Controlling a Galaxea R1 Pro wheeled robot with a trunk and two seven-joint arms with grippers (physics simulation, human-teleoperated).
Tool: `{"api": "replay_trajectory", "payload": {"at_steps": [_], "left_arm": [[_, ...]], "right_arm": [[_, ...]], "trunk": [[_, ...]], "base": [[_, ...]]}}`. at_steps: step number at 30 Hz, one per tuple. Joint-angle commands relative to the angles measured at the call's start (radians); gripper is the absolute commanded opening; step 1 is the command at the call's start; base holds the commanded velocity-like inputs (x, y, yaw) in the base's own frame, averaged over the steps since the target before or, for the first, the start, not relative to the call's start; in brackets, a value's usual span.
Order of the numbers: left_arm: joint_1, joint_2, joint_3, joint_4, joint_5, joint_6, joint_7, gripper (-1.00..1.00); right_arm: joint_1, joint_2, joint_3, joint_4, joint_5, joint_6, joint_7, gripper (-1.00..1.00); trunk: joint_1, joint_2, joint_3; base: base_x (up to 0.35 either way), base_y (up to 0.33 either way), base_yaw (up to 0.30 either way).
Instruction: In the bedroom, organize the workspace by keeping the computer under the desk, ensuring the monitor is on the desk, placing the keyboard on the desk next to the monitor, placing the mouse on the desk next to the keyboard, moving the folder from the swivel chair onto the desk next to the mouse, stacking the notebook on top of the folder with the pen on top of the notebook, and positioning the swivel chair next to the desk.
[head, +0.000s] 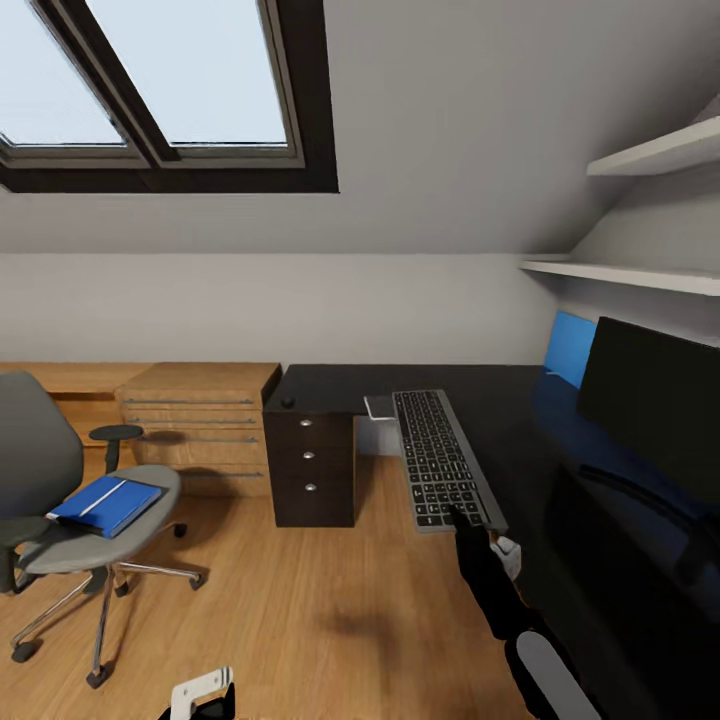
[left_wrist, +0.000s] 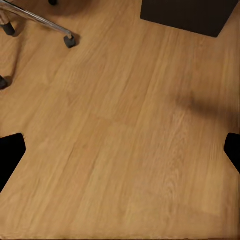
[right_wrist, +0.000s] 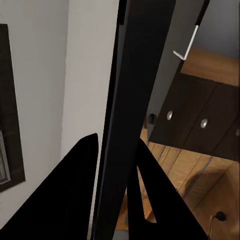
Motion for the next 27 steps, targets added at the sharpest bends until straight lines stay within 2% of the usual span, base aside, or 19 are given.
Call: {"api": "replay_trajectory", "payload": {"at_steps": [1,12,27], "left_arm": [[0.000,-0.001,0.009,-0.002,0.001,0.003,0.001,1.00],[0.000,-0.001,0.024,-0.002,0.000,0.004,0.001,1.00],[0.000,-0.001,0.025,-0.002,0.000,0.006,-0.001,1.00]], "right_arm": [[-0.001,-0.002,0.004,0.000,-0.011,-0.008,0.006,-1.00],[-0.001,-0.003,0.003,0.006,-0.011,-0.008,0.006,-1.00],[-0.001,-0.001,0.002,0.025,-0.010,-0.009,0.013,-1.00]], "trunk": [[0.000,-0.001,-0.001],[0.000,-0.001,-0.001],[0.000,-0.001,-0.001]], "base": [[-0.129,-0.304,0.000],[-0.051,-0.323,0.000],[-0.265,-0.171,0.000]]}}
